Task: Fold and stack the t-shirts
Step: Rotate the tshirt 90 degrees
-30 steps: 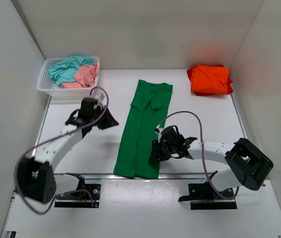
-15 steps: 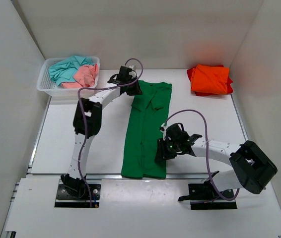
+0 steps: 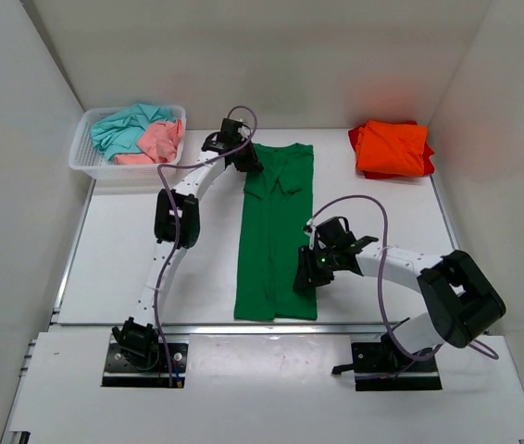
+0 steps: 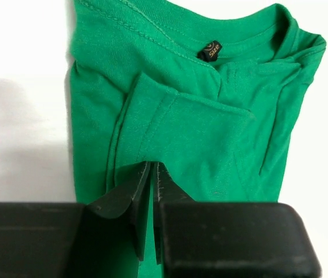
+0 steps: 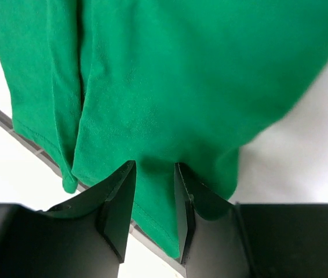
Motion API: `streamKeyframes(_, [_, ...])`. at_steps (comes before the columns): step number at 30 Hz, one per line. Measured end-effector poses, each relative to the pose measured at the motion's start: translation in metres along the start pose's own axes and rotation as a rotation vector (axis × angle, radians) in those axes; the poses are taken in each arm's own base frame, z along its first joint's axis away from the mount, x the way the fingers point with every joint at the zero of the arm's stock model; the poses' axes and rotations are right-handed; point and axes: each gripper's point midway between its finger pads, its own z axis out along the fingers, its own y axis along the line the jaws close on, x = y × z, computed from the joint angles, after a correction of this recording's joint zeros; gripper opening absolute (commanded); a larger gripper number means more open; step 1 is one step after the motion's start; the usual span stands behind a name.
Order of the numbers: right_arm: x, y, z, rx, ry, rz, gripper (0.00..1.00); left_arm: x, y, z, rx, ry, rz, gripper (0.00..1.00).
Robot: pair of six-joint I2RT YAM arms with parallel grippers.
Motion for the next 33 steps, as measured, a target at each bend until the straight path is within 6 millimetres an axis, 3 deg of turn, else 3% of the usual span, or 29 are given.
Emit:
streamKeyframes(7, [-0.027, 0.008, 0.014, -0.040, 0.000, -0.043, 0.32, -0.035, 0.032, -0.006, 0.002, -0.067, -0.081, 0.26])
streamKeyframes(10, [-0.042, 0.009, 0.019, -0.058, -0.015, -0.046, 0.33, -0.045, 0.039, -0.009, 0.001, -0.094, -0.079, 0.41])
streamKeyframes(12, [-0.055, 0.009, 0.021, -0.054, -0.028, -0.062, 0.36, -0.051, 0.038, -0.010, 0.019, -0.107, -0.071, 0.43])
streamKeyframes(15, [-0.071, 0.009, 0.019, -0.021, -0.051, -0.109, 0.45, -0.055, 0.024, -0.016, 0.077, -0.097, -0.070, 0.47])
streamKeyframes(17, [-0.081, 0.014, 0.013, 0.000, -0.083, -0.148, 0.48, -0.061, 0.004, -0.028, 0.132, -0.094, -0.054, 0.51])
streamKeyframes(21, [-0.092, 0.035, -0.011, 0.012, -0.185, -0.216, 0.54, -0.053, -0.040, -0.077, 0.153, -0.030, 0.039, 0.56])
streamKeyframes(23, [-0.096, 0.046, -0.029, 0.012, -0.256, -0.214, 0.54, -0.032, -0.062, -0.115, 0.108, 0.014, 0.123, 0.58])
streamKeyframes(25, [-0.094, 0.047, -0.043, 0.019, -0.318, -0.187, 0.55, 0.012, -0.085, -0.163, 0.074, 0.065, 0.204, 0.57])
streamKeyframes(26, [-0.088, 0.043, -0.047, 0.026, -0.341, -0.166, 0.55, 0.038, -0.094, -0.186, 0.080, 0.063, 0.240, 0.56])
streamKeyframes(28, [-0.067, 0.026, -0.049, 0.053, -0.353, -0.113, 0.55, 0.112, -0.100, -0.239, 0.132, 0.098, 0.273, 0.55])
streamKeyframes(30, [-0.037, 0.004, -0.045, 0.094, -0.323, -0.060, 0.54, 0.178, -0.076, -0.283, 0.166, 0.134, 0.261, 0.55])
streamKeyframes(33, [0.000, -0.020, -0.037, 0.131, -0.278, 0.010, 0.53, 0.231, -0.012, -0.300, 0.098, 0.128, 0.165, 0.56])
